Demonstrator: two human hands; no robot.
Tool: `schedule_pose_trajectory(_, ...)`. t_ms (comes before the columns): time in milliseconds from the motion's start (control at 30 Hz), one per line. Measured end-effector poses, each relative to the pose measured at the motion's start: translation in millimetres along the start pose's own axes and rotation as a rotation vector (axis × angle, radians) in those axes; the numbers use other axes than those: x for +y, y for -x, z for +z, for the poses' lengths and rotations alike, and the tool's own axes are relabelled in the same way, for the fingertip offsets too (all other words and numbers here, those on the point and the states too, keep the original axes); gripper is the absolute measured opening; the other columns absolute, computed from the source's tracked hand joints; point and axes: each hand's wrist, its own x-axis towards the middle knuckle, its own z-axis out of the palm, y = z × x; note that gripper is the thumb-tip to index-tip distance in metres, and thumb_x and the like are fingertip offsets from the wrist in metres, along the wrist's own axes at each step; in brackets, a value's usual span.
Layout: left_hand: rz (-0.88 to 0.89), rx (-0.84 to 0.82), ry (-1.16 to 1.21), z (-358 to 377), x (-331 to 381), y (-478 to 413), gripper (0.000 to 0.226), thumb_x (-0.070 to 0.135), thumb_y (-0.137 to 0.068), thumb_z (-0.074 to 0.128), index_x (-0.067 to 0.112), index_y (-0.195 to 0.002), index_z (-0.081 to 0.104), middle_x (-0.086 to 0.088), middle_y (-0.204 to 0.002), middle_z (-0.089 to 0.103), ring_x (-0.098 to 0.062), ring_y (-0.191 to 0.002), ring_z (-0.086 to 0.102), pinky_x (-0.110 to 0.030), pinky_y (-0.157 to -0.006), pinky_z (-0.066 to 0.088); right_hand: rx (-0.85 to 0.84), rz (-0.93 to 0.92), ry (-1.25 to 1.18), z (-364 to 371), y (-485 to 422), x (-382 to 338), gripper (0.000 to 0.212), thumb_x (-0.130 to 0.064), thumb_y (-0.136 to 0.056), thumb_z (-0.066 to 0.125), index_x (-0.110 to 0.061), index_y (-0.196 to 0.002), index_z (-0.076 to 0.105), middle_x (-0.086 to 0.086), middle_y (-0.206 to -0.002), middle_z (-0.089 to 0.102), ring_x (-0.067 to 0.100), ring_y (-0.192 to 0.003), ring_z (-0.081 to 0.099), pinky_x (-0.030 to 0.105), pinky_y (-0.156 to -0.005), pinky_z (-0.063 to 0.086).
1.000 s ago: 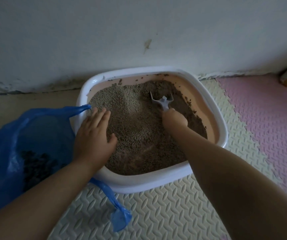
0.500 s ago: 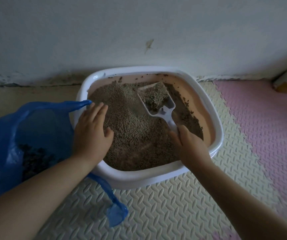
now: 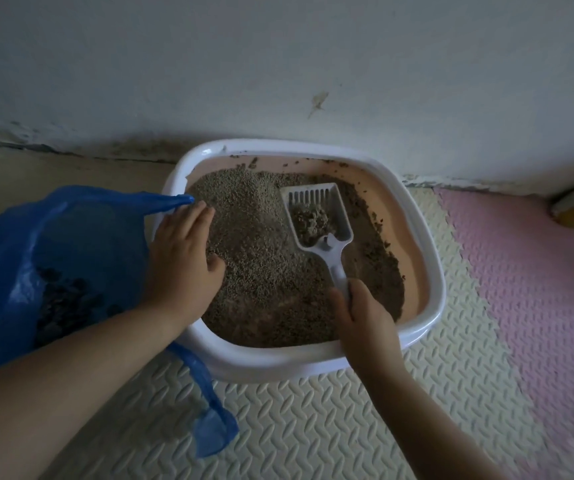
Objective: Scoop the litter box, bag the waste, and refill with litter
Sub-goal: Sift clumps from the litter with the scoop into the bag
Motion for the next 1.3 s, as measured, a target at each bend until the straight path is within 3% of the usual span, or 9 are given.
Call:
schedule_pose_trajectory(433, 0.003, 0.019, -0.037, 0.6, -0.8, 0.1, 0.063, 0.009, -0.082, 0.061, 0.004, -0.141, 0.041, -0.011, -0.149, 0.037, -0.026, -0.141, 0.024, -0.034, -0.117, 0.008, -0.019, 0.004, -0.116, -2.3, 0.2, -0.4, 0.032, -0.034, -0.096, 0.05, -0.022, -0.068, 0.043, -0.006, -0.054, 0.042, 0.008, -0.049, 0.039, 0.034, -0.052, 0.033)
schedule_pose_trajectory(700, -0.002, 0.018, -0.035, 0.4, -0.5, 0.2, 0.063, 0.01, -0.082, 0.061, 0.005, -0.142, 0.041, -0.01, -0.15, 0.037, -0.026, -0.142, 0.024, -0.037, -0.118, 0.01, -0.017, -0.021, -0.089, -5.4, 0.5, 1.1, 0.03, -0.035, -0.096, 0.05, -0.019, -0.071, 0.045, -0.005, -0.055, 0.044, 0.009, -0.05, 0.041, 0.033, -0.052, 0.034)
schedule_pose_trajectory(1033, 0.01, 0.024, -0.043, 1.2, -0.9, -0.6, 0.062, 0.007, -0.08, 0.061, 0.003, -0.139, 0.043, -0.013, -0.146, 0.041, -0.029, -0.139, 0.028, -0.04, -0.117, 0.013, -0.097, 0.11, 0.167, -49.5, -6.7, 38.1, 0.031, -0.04, -0.097, 0.046, -0.02, -0.075, 0.056, -0.001, -0.061, 0.057, 0.014, -0.053, 0.053, 0.03, -0.051, 0.04)
schedule_pose_trajectory(1300, 0.022, 0.023, -0.052, 1.5, -1.0, -0.6, 0.061, 0.008, -0.081, 0.06, 0.003, -0.139, 0.042, -0.012, -0.146, 0.041, -0.028, -0.139, 0.027, -0.039, -0.117, 0.012, -0.333, 0.174, 0.306, -67.5, -11.2, 46.1, 0.032, -0.042, -0.097, 0.045, -0.023, -0.074, 0.059, -0.002, -0.061, 0.057, 0.01, -0.051, 0.049, 0.027, -0.054, 0.04)
